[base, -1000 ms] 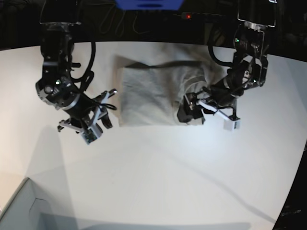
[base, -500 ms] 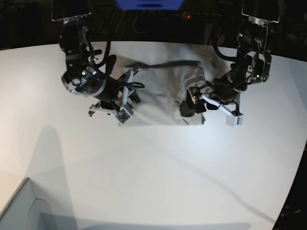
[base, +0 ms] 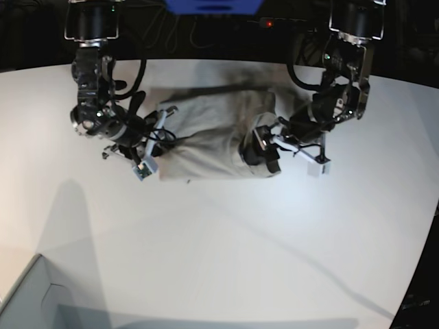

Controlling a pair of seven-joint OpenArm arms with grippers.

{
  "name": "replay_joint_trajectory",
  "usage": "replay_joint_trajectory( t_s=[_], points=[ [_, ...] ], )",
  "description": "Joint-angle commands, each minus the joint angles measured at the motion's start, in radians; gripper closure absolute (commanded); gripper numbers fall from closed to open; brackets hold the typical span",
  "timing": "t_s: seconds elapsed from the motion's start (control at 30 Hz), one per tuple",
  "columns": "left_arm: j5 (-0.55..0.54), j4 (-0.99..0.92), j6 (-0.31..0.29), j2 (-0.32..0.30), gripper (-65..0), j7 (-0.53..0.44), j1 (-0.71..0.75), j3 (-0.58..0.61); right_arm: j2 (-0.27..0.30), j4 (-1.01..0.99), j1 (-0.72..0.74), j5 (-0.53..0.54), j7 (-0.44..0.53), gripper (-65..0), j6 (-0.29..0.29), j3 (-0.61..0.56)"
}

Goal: Layout the t-shirt on the table in an organized manner, then fold the t-shirt properly
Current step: 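Regrasp the folded bundle edges with both grippers, then fold the bundle over with the left gripper toward the right gripper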

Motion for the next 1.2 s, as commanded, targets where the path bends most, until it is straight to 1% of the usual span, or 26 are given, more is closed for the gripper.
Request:
replay_joint_trajectory(
  t_s=[0.0,0.13,0.33,0.43,0.47,0.6,0.7,0.87,0.97,1.03,1.07,1.17],
  points=[
    [-0.007,0.004,-0.001,0.004,-65.0,0.008,-0.019,-0.001,0.004,0.015,0.011,0.011,0.008,-18.6,0.003,0.002],
    [-0.014,0.01,-0.003,0.01,-65.0,0.01,-0.028,-0.001,0.004,0.098,-0.003,0.011,0.008,-18.6,0.003,0.004],
    [-0.007,0.0,-0.003,0.007,-65.0,0.005,-0.036,-0.001,0.001,0.321,-0.053,0.013,0.006,-18.6,0.003,0.004],
    [-0.018,0.019,-0.003,0.002,-65.0,0.011,-0.033,-0.003,0.0,0.384,-0.065,0.013,-0.003,-18.6,0.003,0.002],
    [-0.018,0.041,-0.003,-0.001,-65.0,0.02,-0.028,-0.003,0.0,0.393,-0.067,0.013,-0.003,-18.6,0.003,0.002],
    [-0.017,0.151,-0.003,-0.022,-65.0,0.149,0.007,-0.01,0.0,0.408,-0.069,0.013,-0.003,-18.6,0.003,0.004],
    [-0.006,0.162,0.003,-0.019,-65.0,0.143,0.012,-0.007,0.001,0.408,-0.07,0.013,-0.003,-18.6,0.003,0.004],
    [-0.006,0.085,0.008,-0.016,-65.0,0.122,0.006,-0.004,0.001,0.408,-0.082,0.013,-0.003,-18.6,0.003,0.004],
    [-0.003,0.012,0.0,0.01,-65.0,0.122,-0.019,-0.001,0.003,0.408,-0.082,0.013,-0.003,-18.6,0.003,0.004],
    [0.032,-0.04,-0.001,0.021,-65.0,0.123,-0.048,0.005,0.003,0.408,-0.082,0.013,-0.003,-18.6,0.003,0.004],
    [0.052,-0.06,-0.003,0.033,-65.0,0.125,-0.063,0.03,0.003,0.408,-0.082,0.011,-0.003,-18.5,0.003,0.004],
    [0.12,-0.106,-0.003,0.036,-65.0,0.129,-0.129,0.143,0.006,0.408,-0.082,0.01,-0.003,-18.3,0.003,0.005]
  ],
)
